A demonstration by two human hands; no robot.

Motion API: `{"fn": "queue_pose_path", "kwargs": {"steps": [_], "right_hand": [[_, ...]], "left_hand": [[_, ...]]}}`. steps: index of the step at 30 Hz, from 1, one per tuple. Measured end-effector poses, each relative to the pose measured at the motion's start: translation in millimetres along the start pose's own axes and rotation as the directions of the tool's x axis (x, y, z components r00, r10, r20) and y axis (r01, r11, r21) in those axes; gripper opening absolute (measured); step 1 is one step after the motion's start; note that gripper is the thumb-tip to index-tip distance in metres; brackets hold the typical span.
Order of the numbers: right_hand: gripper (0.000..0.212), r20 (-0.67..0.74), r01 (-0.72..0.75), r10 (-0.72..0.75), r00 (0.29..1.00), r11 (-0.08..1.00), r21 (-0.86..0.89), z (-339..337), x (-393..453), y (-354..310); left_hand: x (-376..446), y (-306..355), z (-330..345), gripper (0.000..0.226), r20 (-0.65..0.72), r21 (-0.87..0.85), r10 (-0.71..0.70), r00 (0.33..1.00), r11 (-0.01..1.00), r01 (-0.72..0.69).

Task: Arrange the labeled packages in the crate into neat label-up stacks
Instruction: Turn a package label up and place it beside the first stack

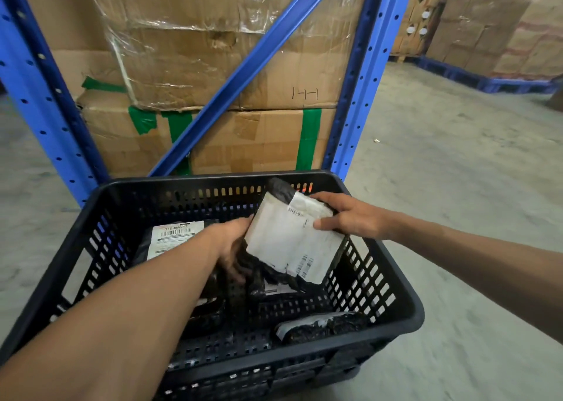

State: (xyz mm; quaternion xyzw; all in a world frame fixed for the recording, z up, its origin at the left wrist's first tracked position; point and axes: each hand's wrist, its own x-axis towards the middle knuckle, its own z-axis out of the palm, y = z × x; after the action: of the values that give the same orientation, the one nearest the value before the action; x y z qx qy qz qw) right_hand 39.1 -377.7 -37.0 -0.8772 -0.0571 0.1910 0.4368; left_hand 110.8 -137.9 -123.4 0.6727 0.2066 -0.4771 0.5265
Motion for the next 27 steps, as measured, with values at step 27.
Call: {"fn": "queue_pose_path", "kwargs": {"steps": [27], "right_hand": [[0.072,-0.036,-0.178,0.231,0.972,0.829,0.53,47,-7,-3]], "left_hand": [[-74,-5,-7,0.065,-0.103,-0.655,0.71,0.697,0.479,-0.584]]}}
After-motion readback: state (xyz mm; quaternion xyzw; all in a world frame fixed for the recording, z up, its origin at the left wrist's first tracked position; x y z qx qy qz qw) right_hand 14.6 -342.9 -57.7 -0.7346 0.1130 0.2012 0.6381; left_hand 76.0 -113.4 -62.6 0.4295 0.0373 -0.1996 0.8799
